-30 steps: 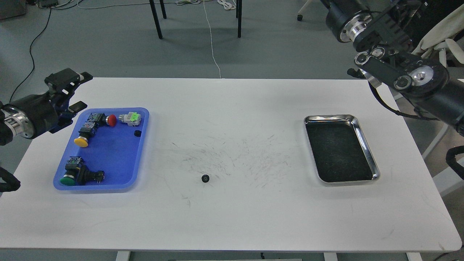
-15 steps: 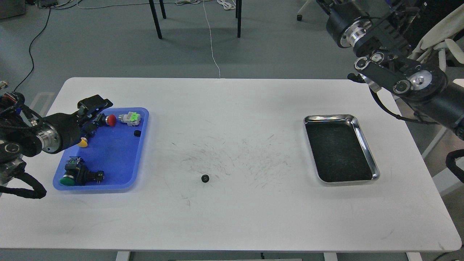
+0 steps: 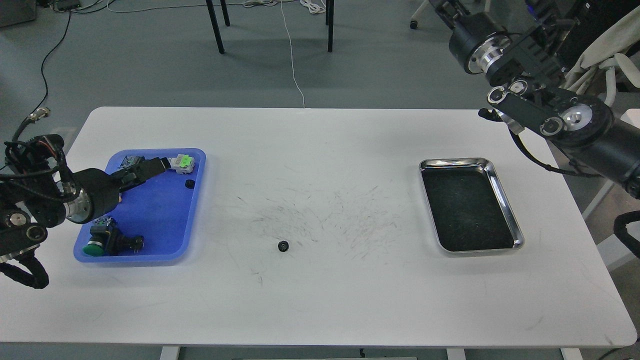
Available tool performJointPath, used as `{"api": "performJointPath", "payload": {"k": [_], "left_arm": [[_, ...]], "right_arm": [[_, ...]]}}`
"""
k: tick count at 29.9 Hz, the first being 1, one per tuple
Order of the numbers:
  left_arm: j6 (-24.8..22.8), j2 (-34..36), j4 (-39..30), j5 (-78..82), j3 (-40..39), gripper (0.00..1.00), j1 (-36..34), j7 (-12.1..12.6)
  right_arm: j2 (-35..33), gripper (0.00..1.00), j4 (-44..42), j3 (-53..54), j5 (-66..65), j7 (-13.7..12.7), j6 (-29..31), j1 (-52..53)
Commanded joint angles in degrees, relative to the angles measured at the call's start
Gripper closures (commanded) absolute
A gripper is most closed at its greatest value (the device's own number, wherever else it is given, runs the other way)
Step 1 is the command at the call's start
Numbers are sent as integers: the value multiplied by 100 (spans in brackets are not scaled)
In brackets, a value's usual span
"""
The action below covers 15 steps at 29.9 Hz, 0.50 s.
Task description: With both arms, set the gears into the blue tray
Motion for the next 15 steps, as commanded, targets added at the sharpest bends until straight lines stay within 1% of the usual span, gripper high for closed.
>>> {"api": "performJointPath", "payload": {"k": [1,3,6,7,9,10,12,15], "left_arm": [[64,-33,-90,179,211,2,-143,-124],[248,-129,-64,441,518,2,-187,-247],[371,-217,-457,1065,678,2,-336,-388],[415,-270,-555,1233,704,2,-345,-406],[582,-533,-539,1453,861,2,-363,-397],[774,-734,-530,1576,958,2,-372,-406],[1039,-920,-539,1804,1160,2,-381,-406],[1206,-1236,-530,2357,1451,3,-390,-415]], "right_arm": [[-7,32,2,-8,1,0,0,-2],[-7,32,2,-34,1,0,0,-2],[2,32,11,-43,1,0,9,-2],[19,32,20,-52,1,0,9,-2],[46,32,11,-61,-8,0,9,-2],[55,32,20,-61,-8,0,18,-2],[63,32,20,-70,-8,0,18,-2],[55,32,20,-70,-8,-9,44,-2]]}}
